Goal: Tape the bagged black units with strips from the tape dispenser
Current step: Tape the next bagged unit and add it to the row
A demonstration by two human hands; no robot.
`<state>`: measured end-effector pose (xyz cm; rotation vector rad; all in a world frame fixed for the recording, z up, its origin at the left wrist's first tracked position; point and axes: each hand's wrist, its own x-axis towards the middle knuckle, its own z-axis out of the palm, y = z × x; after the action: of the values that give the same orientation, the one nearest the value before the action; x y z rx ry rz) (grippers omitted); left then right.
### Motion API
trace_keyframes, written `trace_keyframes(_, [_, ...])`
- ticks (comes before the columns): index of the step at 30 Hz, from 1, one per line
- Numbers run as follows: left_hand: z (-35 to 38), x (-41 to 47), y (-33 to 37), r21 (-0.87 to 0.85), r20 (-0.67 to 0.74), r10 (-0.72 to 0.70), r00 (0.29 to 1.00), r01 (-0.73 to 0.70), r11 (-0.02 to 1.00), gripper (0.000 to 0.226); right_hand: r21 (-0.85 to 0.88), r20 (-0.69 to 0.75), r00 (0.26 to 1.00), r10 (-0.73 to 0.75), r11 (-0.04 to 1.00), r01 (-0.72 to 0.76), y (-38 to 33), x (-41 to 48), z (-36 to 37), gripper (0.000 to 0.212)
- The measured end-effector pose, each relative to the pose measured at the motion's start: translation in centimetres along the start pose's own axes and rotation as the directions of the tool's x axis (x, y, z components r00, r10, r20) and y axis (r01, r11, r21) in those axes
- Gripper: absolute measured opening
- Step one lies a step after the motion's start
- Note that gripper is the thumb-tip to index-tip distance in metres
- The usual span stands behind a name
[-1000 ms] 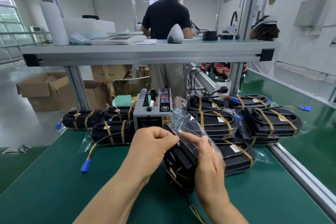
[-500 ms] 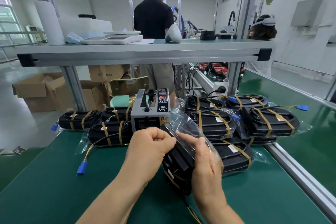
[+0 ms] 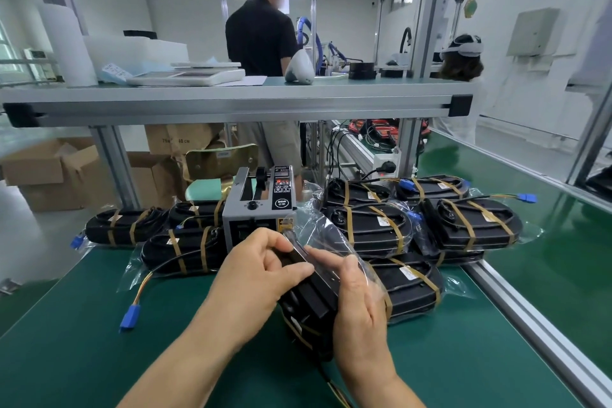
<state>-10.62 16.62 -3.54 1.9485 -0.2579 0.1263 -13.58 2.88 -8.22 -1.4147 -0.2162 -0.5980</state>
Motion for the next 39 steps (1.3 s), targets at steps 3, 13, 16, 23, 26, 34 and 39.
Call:
trace_keyframes(3, [-0.6, 0.4, -0.1, 0.017, -0.003, -0.055, 0.998, 0.055, 0.998, 0.037, -0.002, 0.017, 1.0, 0.015, 1.0, -0.015, 0.1, 0.1, -0.1, 0.05])
trace_keyframes(13, [-0.7, -0.4, -0.1, -0.183, 0.092, -0.005, 0.996, 0.022, 0.983, 0.042, 0.06, 0.083, 0.996, -0.031, 0.998, 0.026, 1.1, -0.6, -0.1, 0.044])
trace_keyframes(16, [-1.9, -0.1, -0.4, -0.003, 0.009, 0.12, 0.993, -0.12, 0.993, 0.049, 0.051, 0.203, 0.979, 0.009, 0.998, -0.02, 1.5, -0.8, -0.1, 0.04])
trace_keyframes(23, [-1.0, -3.2, -3.3, 0.177, -0.007, 0.192, 0.981, -0.188, 0.966, 0.076, 0.201, 0.359, 0.907, 0.221, 0.931, -0.306, 1.8, -3.8, -2.0, 0.053])
trace_keyframes(26, [0.1, -4.8, -4.3, 0.258, -0.002, 0.295, 0.956, -0.284, 0.924, 0.074, -0.13, 0.259, 0.923, 0.284, 0.957, -0.258, 1.0, -5.1, -3.1, 0.067])
trace_keyframes(34, [3.0, -6.2, -7.2, 0.385, -0.057, 0.561, 0.826, -0.5, 0.775, 0.079, -0.51, 0.203, 0.93, 0.306, 0.844, -0.167, 0.0, -4.9, -0.6, 0.068])
trace_keyframes(39, [2.2, -6.0, -7.4, 0.336, 0.028, 0.524, 0.851, -0.502, 0.797, 0.073, -0.519, 0.149, 0.949, 0.277, 0.839, -0.163, 1.2, -5.6, -0.1, 0.054])
